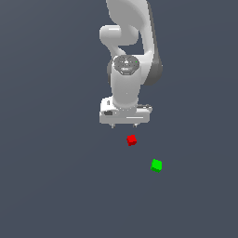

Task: Stack the red cube on top of the green cube.

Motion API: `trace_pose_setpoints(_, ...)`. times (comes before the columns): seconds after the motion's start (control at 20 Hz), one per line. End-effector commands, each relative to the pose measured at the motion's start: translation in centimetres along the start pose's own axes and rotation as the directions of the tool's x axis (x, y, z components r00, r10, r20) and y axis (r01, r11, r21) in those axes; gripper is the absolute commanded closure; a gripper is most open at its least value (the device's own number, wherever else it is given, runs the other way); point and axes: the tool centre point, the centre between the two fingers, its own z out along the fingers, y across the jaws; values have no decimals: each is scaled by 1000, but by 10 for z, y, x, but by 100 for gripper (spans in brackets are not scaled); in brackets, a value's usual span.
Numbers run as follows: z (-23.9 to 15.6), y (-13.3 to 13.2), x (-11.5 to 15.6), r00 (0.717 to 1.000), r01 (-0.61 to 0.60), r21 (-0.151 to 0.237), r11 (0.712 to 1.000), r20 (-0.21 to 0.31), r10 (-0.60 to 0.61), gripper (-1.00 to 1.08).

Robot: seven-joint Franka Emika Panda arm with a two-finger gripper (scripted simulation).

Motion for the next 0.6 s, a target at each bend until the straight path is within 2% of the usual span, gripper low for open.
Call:
trace_pose_setpoints(0.0,0,0,0,1000,0,0,1000,0,0,-92)
trace_pose_setpoints(0.3,10,-5,0,1000,26,-2,1000,-3,-26,-92)
trace_pose_setpoints(0.55,34,-16,-1,996,88,-5,996,-9,-88,-92)
